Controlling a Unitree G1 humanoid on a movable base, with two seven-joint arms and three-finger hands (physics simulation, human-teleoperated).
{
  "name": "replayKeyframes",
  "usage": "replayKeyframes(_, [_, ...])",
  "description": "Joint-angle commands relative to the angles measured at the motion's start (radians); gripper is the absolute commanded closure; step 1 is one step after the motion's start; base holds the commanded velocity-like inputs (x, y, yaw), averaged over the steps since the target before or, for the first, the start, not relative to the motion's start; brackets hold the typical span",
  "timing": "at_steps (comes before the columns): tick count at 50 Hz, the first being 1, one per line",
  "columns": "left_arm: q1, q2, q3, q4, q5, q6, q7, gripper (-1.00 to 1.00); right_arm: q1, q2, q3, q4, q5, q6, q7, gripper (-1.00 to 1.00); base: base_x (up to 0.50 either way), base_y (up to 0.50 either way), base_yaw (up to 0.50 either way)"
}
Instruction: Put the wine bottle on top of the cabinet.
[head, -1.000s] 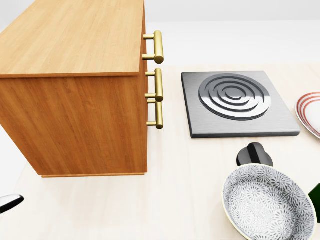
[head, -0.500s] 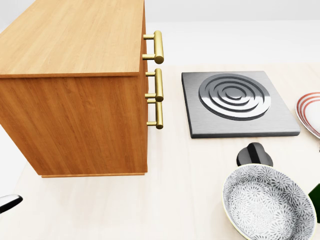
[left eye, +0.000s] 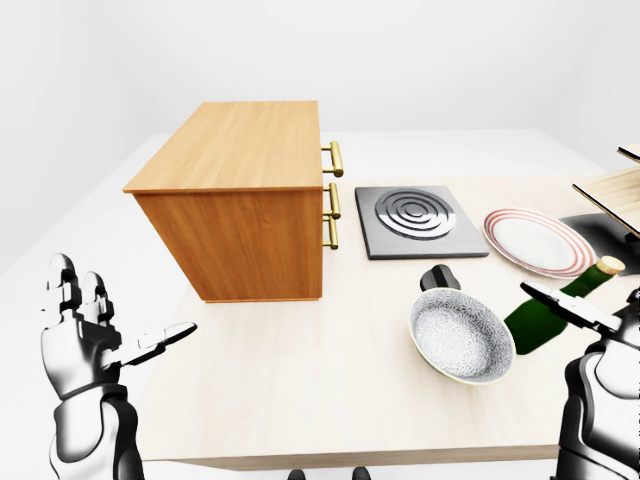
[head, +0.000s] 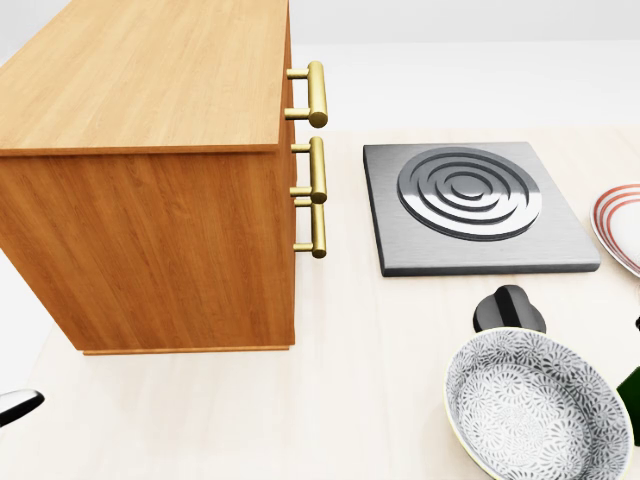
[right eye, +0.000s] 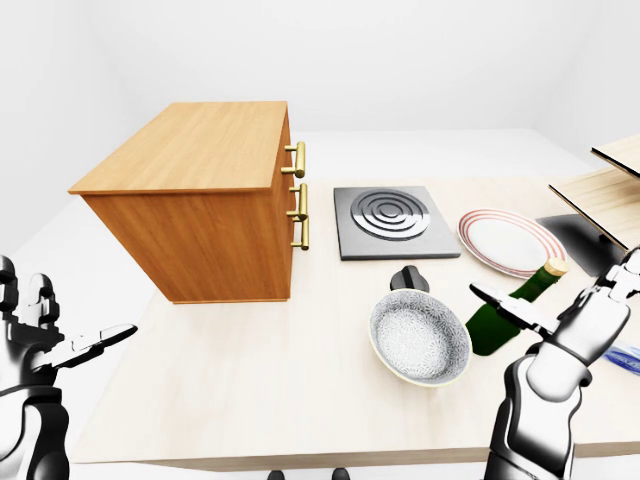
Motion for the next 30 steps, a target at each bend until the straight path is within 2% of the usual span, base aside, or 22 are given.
replayKeyframes(1, [0.0,0.001,0.001,0.002,0.001,0.0,-0.001,-1.0,0.003,-0.014,0.018,0.076,0.032,0.0,-0.021,-1.0,0.0,0.0,0.0])
replayKeyframes(30, [0.003,0.0,0.008,-0.004,-0.001,0.0,-0.004,-1.0,-0.011,-0.052,0.033,0.279,0.107,0.0,-0.079,-1.0,0.0,0.0,0.0])
